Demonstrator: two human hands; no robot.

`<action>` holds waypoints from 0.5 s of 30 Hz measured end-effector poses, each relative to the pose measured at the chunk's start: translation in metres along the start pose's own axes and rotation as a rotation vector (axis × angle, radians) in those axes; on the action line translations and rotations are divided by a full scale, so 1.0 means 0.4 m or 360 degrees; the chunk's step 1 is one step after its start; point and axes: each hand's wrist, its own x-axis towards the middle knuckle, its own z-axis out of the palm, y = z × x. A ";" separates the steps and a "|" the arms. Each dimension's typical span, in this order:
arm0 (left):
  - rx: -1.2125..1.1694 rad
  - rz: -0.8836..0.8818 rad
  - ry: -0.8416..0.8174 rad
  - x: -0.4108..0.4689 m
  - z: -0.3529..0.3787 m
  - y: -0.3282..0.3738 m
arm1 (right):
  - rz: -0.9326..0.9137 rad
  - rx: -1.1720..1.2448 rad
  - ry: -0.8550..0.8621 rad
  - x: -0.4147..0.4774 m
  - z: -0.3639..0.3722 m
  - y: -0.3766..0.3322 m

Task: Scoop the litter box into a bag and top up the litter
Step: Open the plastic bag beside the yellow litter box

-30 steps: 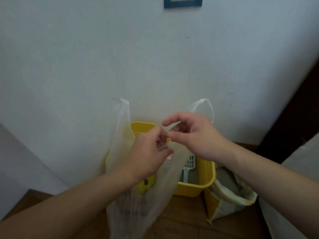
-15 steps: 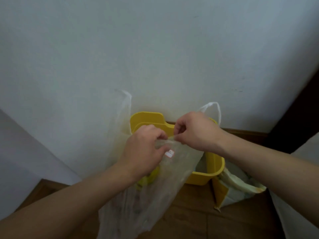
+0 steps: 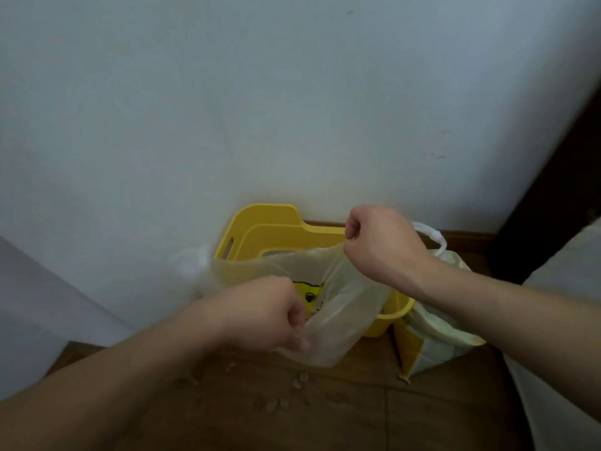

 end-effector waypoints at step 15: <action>0.0500 0.0082 0.0016 0.021 0.038 -0.046 | -0.0877 -0.0394 -0.0640 -0.102 0.023 -0.001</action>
